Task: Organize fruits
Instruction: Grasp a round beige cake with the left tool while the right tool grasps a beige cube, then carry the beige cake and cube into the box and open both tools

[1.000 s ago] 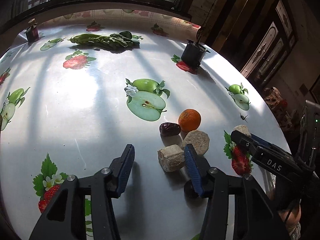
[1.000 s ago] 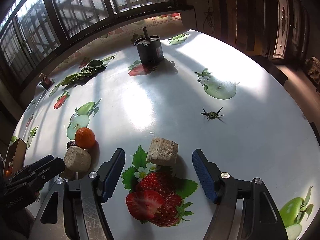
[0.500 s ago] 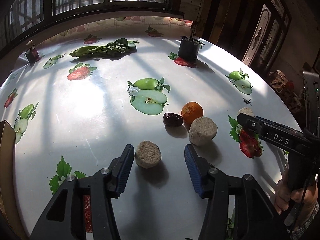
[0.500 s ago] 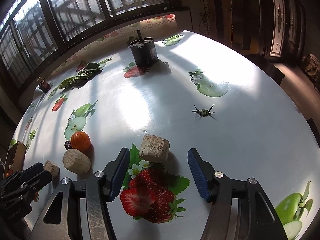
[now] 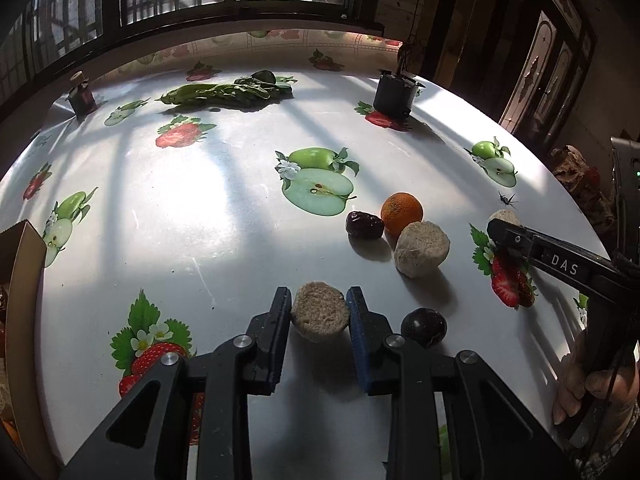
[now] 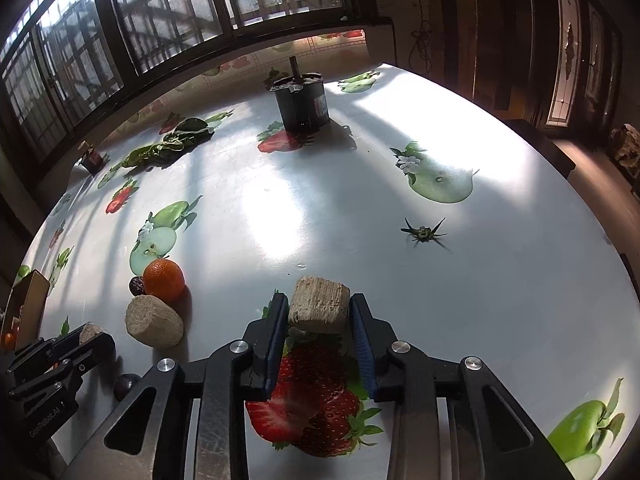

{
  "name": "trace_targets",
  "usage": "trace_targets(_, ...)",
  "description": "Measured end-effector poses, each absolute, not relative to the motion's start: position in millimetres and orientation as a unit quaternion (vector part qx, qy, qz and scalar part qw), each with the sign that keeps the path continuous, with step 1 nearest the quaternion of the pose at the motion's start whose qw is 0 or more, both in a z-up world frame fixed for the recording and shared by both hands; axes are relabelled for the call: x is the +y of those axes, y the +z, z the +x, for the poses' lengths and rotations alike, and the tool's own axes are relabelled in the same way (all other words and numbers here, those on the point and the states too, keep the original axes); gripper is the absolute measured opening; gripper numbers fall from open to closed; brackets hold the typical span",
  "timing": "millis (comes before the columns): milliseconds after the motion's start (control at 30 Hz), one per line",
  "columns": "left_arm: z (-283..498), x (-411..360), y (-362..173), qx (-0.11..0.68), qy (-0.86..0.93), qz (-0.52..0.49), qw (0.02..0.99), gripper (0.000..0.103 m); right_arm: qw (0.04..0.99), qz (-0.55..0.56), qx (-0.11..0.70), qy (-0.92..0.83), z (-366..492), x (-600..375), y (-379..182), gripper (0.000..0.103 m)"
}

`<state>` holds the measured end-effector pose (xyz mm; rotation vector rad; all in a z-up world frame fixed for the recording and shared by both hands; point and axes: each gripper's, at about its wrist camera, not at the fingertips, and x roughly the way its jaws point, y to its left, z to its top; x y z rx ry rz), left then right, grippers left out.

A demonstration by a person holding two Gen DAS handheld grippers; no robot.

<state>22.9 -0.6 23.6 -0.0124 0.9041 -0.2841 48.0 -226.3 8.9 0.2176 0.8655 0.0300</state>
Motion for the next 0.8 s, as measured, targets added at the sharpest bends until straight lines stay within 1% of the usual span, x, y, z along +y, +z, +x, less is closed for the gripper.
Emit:
trace_targets(233, -23.3, 54.7, 65.4, 0.403, -0.133, -0.072, 0.903, 0.027, 0.916, 0.086, 0.392, -0.002, 37.1, -221.4, 19.4, 0.033)
trace_targets(300, -39.5, 82.3, 74.9, 0.395, -0.126, -0.096, 0.905, 0.027, 0.915, 0.088, 0.393, 0.002, 32.6, -219.6, 23.5, 0.033)
trace_targets(367, -54.8, 115.3, 79.9, 0.391, -0.109, -0.120, 0.906, 0.027, 0.912, 0.116, 0.392, 0.022, 22.3, -219.0, 31.5, 0.033)
trace_targets(467, -75.0, 166.8, 81.0, 0.386, -0.062, -0.143, 0.909, 0.027, 0.914, 0.127, 0.382, 0.054, 3.9, -202.6, 52.0, 0.033)
trace_targets(633, -104.2, 248.8, 71.7, 0.383, 0.041, -0.169, 0.907, 0.028, 0.915, 0.095, 0.365, 0.140, -27.4, -128.6, 87.1, 0.033)
trace_targets(800, -123.0, 299.2, 57.9, 0.394, 0.119, -0.156, 0.898, 0.028, 0.893, 0.043, 0.371, 0.250, -53.0, -20.3, 92.6, 0.033)
